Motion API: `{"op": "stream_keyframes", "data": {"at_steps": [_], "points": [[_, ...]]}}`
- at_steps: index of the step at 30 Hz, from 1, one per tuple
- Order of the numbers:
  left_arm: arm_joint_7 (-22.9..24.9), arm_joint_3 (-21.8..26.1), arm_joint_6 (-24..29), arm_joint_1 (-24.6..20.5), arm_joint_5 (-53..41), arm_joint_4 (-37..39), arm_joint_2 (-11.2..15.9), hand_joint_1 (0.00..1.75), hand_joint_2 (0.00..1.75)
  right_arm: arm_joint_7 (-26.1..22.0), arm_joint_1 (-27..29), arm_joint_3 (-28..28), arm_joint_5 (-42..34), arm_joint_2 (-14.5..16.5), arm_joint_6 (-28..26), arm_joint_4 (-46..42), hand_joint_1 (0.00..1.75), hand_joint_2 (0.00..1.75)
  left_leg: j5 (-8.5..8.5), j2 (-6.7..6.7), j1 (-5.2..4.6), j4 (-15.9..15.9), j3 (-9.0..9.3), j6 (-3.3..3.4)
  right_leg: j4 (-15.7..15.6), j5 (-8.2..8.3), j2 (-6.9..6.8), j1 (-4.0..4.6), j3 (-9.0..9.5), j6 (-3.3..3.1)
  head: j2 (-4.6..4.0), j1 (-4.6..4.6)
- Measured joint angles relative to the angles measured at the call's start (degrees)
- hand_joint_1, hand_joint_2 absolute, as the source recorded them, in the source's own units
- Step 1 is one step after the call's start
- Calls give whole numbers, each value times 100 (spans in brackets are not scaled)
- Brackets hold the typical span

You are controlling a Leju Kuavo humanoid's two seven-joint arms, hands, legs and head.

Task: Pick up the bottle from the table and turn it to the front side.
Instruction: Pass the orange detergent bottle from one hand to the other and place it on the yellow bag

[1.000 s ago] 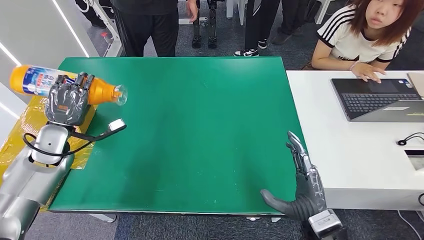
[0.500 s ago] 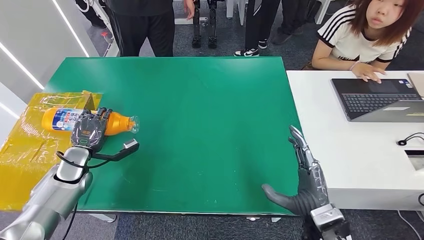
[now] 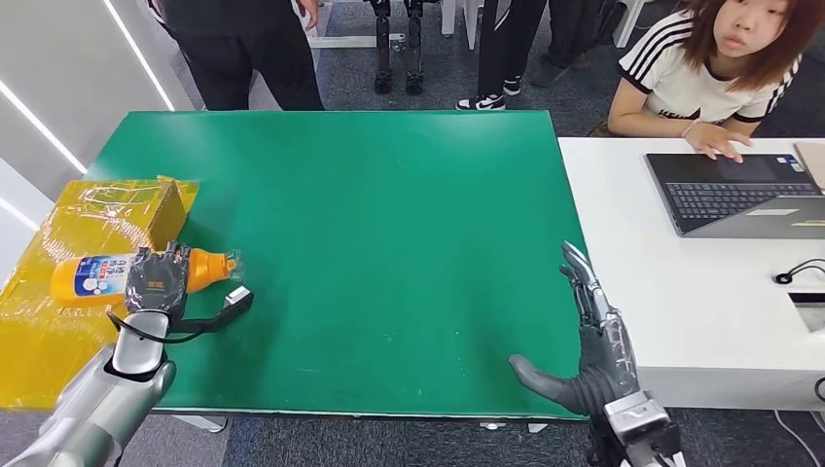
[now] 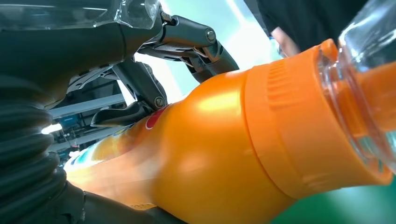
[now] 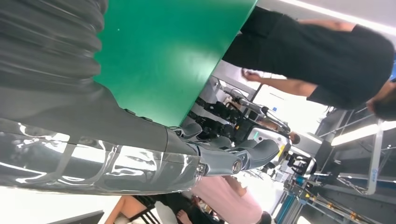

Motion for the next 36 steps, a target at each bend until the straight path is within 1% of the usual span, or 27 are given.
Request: {"op": "stream_keyframes", "data": {"at_steps": [1, 5, 12, 17, 21, 23, 26, 31, 34, 36], "points": [[9, 0, -5, 8, 0, 29, 6, 175, 175, 0, -5, 1, 10, 5, 19, 15, 0, 175, 0, 0, 0, 0, -1, 0, 0, 0, 0, 0, 0, 0, 0, 0], [6, 0, 19, 34, -2, 135, 18, 2, 175, 0, -57, 3, 29, 29, 78, 73, 0, 175, 0, 0, -1, 0, -2, 0, -1, 0, 0, 0, 0, 0, 0, 0], [-193, 31, 131, 36, 1, 298, -15, 0, 175, 0, -127, 20, 60, 47, 101, 138, 0, 175, 0, -2, -1, 0, -1, 0, -1, 0, -2, -1, 0, 0, 0, -1], [-691, 220, 396, 10, 209, 452, -137, 0, 175, -2, -230, 88, 85, 50, 106, 185, 0, 175, 0, -2, -1, 1, 1, 0, -1, 0, -2, 0, 0, 0, 0, -1], [-891, 350, 431, -18, 315, 533, -261, 0, 175, 0, -302, 140, 85, 50, 101, 194, 0, 175, 0, -2, -1, 1, 1, 0, -1, 1, -1, -1, 0, 0, 0, 0], [-1073, 420, 467, -20, 474, 545, -328, 0, 175, 19, -330, 158, 69, 49, 87, 196, 0, 175, 0, -2, -1, 1, 1, 0, -1, 1, -2, -1, 0, 0, 0, -1], [-1622, 598, 508, -16, 1087, 546, -502, 0, 175, 72, -391, 168, -4, 41, 50, 213, 0, 175, 0, -4, -2, 1, 0, 1, -2, 0, -4, -1, 0, 0, 0, -1], [-2855, 946, 566, 101, 2779, 385, -977, 0, 175, 105, -405, 170, -78, 33, -42, 253, 0, 175, -1, -6, -4, 3, 0, 2, -4, 1, -5, -3, 1, 1, 0, 0], [-3716, 1111, 666, 325, 4130, -107, -1291, 0, 175, 104, -372, 172, -113, 32, -128, 262, 0, 175, -3, -9, -5, 4, 0, 5, -5, 0, -7, -4, 1, 2, 0, -1], [-4303, 1158, 695, 551, 5279, -652, -1536, 0, 175, 87, -337, 174, -183, 29, -212, 277, 0, 175, -7, -10, -5, 5, -1, 10, -7, -1, -8, -4, 1, 3, 0, 0]]}}
